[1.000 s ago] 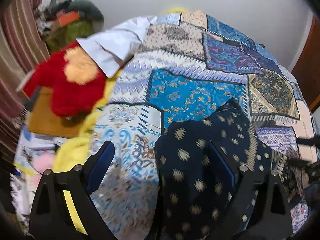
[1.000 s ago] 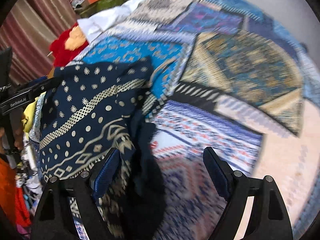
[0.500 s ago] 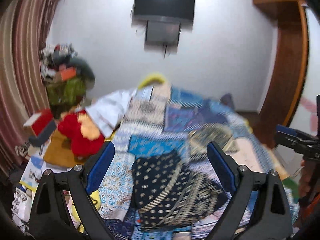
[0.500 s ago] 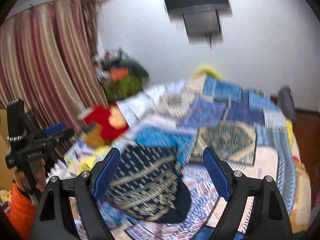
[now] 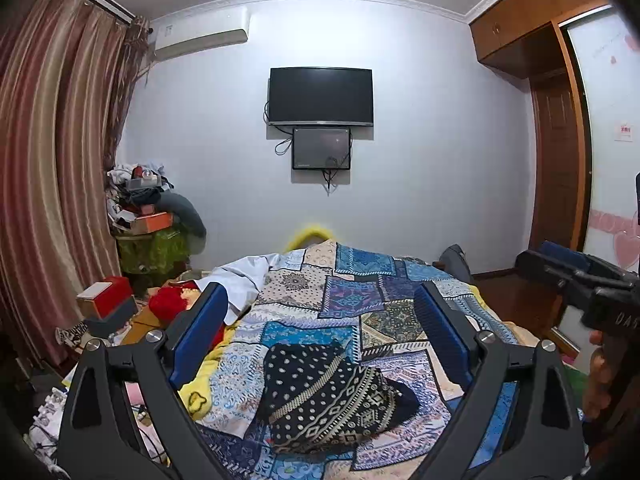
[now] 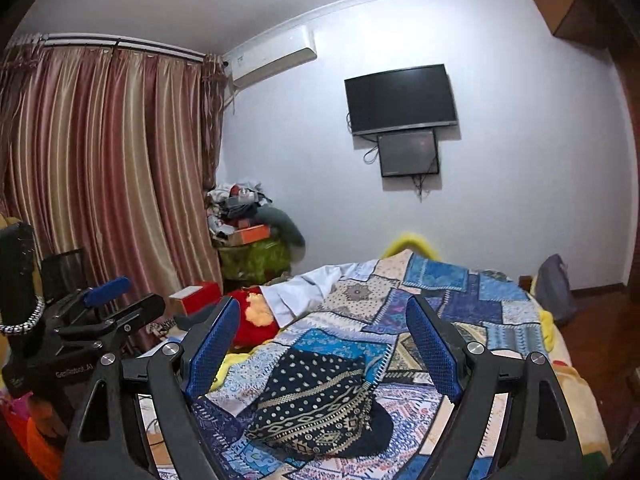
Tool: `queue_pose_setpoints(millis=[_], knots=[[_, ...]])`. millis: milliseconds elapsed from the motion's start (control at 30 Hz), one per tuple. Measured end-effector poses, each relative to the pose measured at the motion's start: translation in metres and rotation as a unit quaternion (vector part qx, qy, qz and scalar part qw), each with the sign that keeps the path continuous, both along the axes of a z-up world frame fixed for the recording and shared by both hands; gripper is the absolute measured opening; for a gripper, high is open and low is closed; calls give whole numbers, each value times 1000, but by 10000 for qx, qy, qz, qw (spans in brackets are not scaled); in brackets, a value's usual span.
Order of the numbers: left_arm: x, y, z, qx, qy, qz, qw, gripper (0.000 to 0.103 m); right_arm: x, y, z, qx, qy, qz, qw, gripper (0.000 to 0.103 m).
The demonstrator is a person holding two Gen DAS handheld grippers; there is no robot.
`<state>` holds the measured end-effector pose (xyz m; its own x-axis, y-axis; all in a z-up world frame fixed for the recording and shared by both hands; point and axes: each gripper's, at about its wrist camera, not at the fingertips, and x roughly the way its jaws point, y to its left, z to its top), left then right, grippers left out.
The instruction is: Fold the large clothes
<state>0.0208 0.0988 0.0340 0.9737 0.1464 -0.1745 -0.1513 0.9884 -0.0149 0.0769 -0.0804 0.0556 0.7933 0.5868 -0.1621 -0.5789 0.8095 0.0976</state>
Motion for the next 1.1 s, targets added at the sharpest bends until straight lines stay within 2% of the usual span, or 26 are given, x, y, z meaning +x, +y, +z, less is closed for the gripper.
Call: queue_pose_setpoints(millis=[100, 200, 233, 400, 633, 1100], knots=[[-8, -5, -3, -36, -10, 56, 10000, 103, -12, 4, -7, -187, -76, -154, 9997, 86], [-11, -8, -7, 12, -19, 151, 9999, 103, -19, 7, -13, -345, -125, -373, 9986, 102], [-11, -8, -8, -12, -10, 166, 9999, 103, -21, 7, -15, -374, -154, -427, 9983, 103], [-11, -4, -14, -186, 64, 77, 9998, 103, -21, 9, -21, -503, -93, -611, 9968, 103], [-6, 0, -17, -229, 115, 99, 9996, 103, -14, 5, -25, -449, 94, -610, 9971, 103], [2, 2, -23, -213, 225, 80, 9995, 103, -10, 9, -28, -535, 145, -631, 9965, 103]])
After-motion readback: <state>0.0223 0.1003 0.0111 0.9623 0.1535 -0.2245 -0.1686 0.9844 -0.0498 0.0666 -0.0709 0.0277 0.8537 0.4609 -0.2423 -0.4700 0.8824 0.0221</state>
